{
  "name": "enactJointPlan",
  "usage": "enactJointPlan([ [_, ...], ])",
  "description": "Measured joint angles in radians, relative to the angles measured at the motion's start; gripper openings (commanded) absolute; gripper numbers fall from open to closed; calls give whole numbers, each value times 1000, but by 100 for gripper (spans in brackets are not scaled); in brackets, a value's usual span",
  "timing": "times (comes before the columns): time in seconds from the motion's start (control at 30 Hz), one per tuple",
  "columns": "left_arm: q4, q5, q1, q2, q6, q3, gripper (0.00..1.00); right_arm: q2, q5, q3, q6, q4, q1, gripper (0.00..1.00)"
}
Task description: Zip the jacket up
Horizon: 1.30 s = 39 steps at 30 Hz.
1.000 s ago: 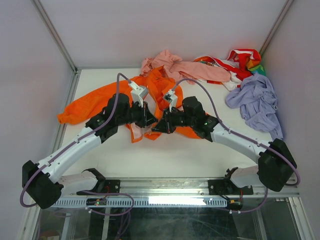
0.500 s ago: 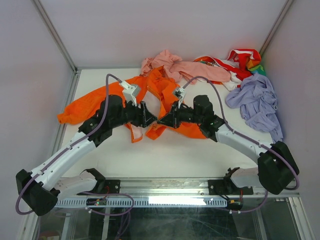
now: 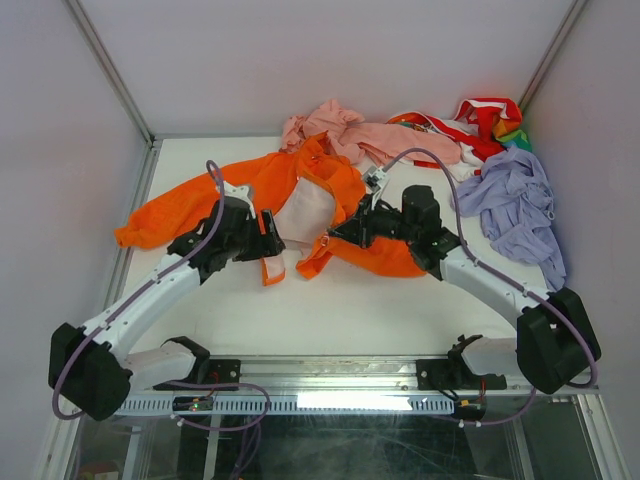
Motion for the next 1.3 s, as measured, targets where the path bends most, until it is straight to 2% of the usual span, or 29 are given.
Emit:
enactJointPlan([
  [0.1, -8, -32, 0, 80, -23, -16, 66, -2, 4, -9, -6, -4, -6, 0],
  [0.13, -8, -46, 0, 107, -28, -24, 62, -3, 9, -11, -8, -7, -8, 0],
  [0.23, -8, -74, 0, 168, -45, -53, 40, -6, 24, -13, -17, -18, -19, 0],
  [0.3, -19, -99, 0, 200, -44, -55, 21, -9, 35, -12, -19, -24, -31, 0],
  [0.33, -24, -113, 0, 209, -39, -54, 17, -10, 40, -12, -22, -30, -42, 0],
  [0.4, -53, -148, 8, 218, -30, -34, 19, -10, 46, -9, -31, -51, -71, 0],
  [0.43, -71, -164, 16, 220, -22, -13, 16, -10, 48, -5, -38, -67, -90, 0],
  [0.47, -84, -177, 24, 221, -15, 6, 1, -10, 53, 2, -47, -82, -107, 0],
  [0.67, -93, -204, 77, 220, 17, 94, 0, -10, 64, 84, -110, -163, -157, 0],
  [0.8, -179, -262, 99, 236, 81, 197, 0, -8, 95, 172, -171, -253, -187, 0],
  [0.9, -270, -385, 164, 298, 177, 447, 0, 23, 165, 307, -226, -358, -229, 0],
  [1.0, -329, -567, 234, 399, 290, 808, 0, 70, 275, 470, -279, -440, -261, 0],
  [1.07, -355, -675, 257, 472, 352, 1033, 0, 99, 356, 583, -313, -491, -272, 0],
  [1.13, -358, -746, 253, 510, 388, 1174, 0, 107, 402, 650, -337, -514, -276, 0],
  [1.2, -370, -796, 222, 508, 404, 1209, 0, 100, 412, 673, -350, -517, -277, 0],
  [1.3, -416, -816, 116, 490, 389, 1160, 0, 85, 396, 650, -363, -526, -261, 0],
])
